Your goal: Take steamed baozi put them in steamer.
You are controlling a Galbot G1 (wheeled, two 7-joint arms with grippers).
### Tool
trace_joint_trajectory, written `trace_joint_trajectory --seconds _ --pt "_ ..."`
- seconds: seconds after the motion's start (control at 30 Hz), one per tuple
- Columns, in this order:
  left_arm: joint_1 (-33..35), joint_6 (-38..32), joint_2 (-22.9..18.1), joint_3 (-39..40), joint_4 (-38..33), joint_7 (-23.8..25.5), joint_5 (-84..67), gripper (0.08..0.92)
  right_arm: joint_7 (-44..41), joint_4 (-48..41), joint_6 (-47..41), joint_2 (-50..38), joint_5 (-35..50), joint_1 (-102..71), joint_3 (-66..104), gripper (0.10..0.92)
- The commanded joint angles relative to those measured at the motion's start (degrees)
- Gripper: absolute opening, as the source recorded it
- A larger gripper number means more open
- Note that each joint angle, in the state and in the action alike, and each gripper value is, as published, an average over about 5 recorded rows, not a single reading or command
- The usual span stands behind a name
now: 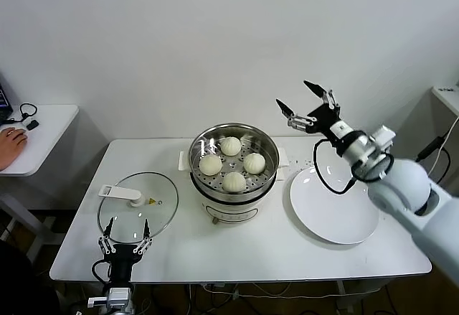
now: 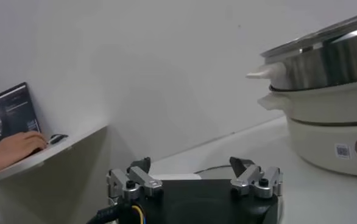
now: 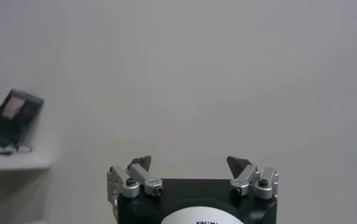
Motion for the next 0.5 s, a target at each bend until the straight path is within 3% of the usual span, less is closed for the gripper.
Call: trace_joint_trajectory --seconds 0.03,0.5 --pt "0.1 0.0 -1.3 0.0 0.3 -0.2 0.0 0.823 -5.8 3.4 10.8 25.0 -10.5 -41.6 32.3 0.823" --pt "0.5 0.0 -0.9 -0.4 -0.4 -0.4 -0.2 0.823 -12.4 2.8 21.2 40.5 -15.1 -54.5 29.7 0.823"
